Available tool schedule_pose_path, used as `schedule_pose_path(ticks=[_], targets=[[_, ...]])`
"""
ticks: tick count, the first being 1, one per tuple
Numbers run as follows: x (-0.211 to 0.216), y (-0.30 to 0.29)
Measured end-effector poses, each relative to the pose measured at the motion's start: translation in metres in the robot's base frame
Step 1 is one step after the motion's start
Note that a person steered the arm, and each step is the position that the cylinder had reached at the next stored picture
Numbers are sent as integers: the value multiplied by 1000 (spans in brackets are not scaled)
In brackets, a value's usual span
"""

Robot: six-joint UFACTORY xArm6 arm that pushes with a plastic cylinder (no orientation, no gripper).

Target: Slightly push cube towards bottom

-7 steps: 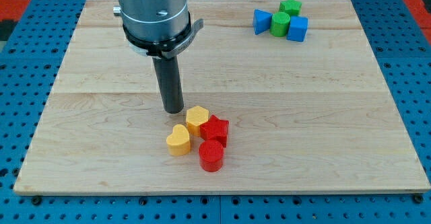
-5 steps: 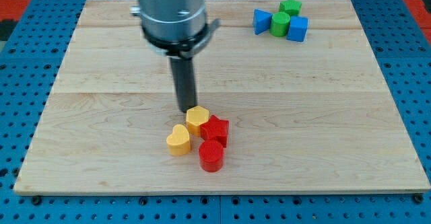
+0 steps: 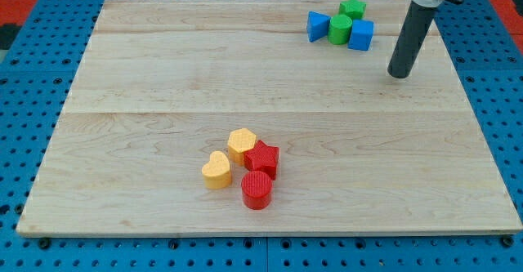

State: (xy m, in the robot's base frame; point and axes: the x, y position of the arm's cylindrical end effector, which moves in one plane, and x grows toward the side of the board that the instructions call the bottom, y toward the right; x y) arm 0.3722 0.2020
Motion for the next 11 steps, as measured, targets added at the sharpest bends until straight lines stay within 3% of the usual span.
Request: schedule_pose_path(ticks=[3, 5, 7, 8, 11], targets=[[-19, 14], [-108, 72], [-177, 3], [-174, -71], [-180, -98]])
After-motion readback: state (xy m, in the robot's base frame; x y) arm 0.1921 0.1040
